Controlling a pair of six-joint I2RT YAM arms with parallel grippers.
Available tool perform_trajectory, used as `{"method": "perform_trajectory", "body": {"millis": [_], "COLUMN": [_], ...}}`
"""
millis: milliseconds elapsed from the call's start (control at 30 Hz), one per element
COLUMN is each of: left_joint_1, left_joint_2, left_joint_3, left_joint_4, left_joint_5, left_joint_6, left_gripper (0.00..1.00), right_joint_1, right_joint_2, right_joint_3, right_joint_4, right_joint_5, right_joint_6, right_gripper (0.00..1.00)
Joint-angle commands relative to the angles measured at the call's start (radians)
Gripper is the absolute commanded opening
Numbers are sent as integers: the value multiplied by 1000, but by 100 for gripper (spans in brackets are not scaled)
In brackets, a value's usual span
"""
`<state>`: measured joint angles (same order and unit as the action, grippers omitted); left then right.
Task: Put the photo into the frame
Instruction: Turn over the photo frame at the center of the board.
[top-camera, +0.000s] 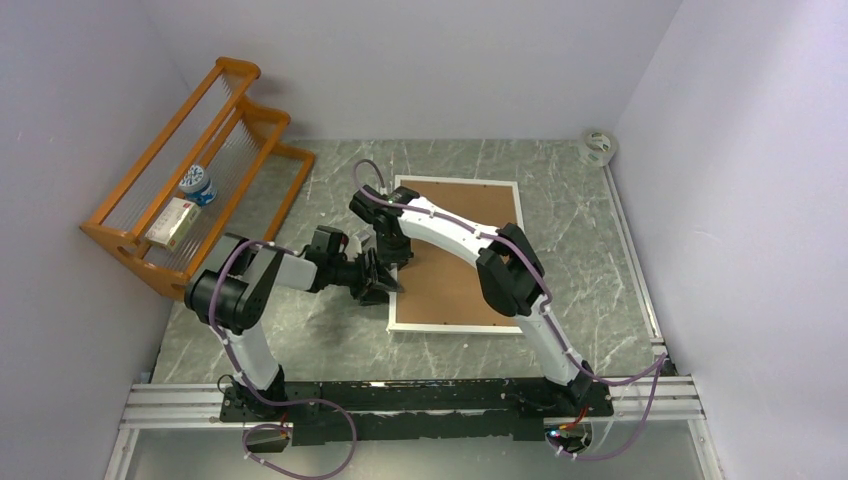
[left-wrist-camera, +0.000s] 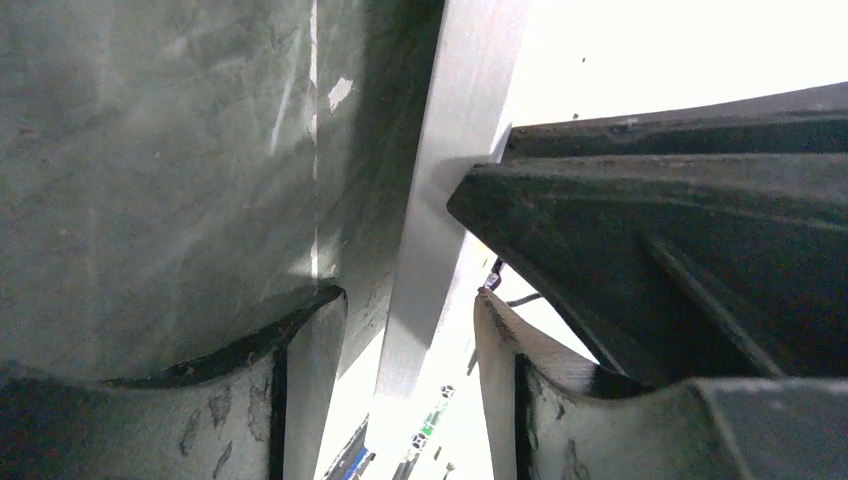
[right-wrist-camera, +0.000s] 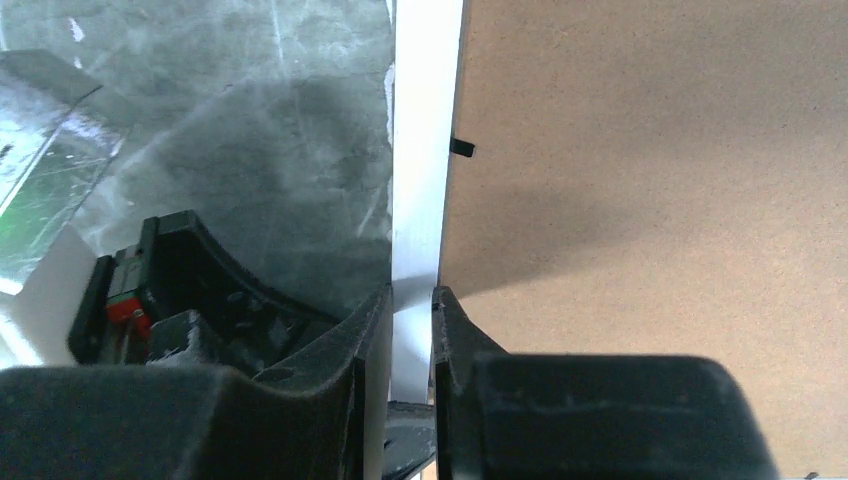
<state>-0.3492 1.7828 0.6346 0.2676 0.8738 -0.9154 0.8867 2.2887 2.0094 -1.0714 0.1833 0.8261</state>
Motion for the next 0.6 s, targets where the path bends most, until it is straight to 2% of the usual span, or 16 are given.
{"method": "perform_trajectory", "body": {"millis": [0, 67, 167, 267, 333, 367, 400, 467, 567], "left_joint_1": [-13, -13, -13, -13, -11, -11, -11, -10, -5], "left_joint_2": [38, 38, 27, -12, -42, -54, -66, -87, -123], "left_joint_3": [9, 3, -19, -29, -25, -23, -20, -15, -2], "left_joint_4": [32, 91, 177, 221, 233, 235, 236, 230, 184], "left_joint_5": [-42, -13, 34, 65, 78, 85, 90, 102, 100], "left_joint_6": [1, -28, -74, -91, -93, -95, -97, -102, -98], "left_gripper": [56, 53, 43, 28, 13, 9, 4, 3, 2], "right_joint_1": [3, 2, -6, -16, -25, -29, -34, -41, -59], "right_joint_2": [-93, -99, -108, -128, -143, -150, -156, -175, -218], "right_joint_3": [47, 42, 40, 22, 7, 4, 1, -3, -8], "right_joint_4": [53, 63, 64, 75, 86, 88, 88, 86, 85], "right_joint_5": [-55, -63, -71, -76, -89, -93, -93, -82, -65], "right_joint_6": [30, 33, 38, 46, 49, 52, 53, 48, 36], "right_gripper": [0, 0, 0, 0, 3, 7, 16, 33, 44]}}
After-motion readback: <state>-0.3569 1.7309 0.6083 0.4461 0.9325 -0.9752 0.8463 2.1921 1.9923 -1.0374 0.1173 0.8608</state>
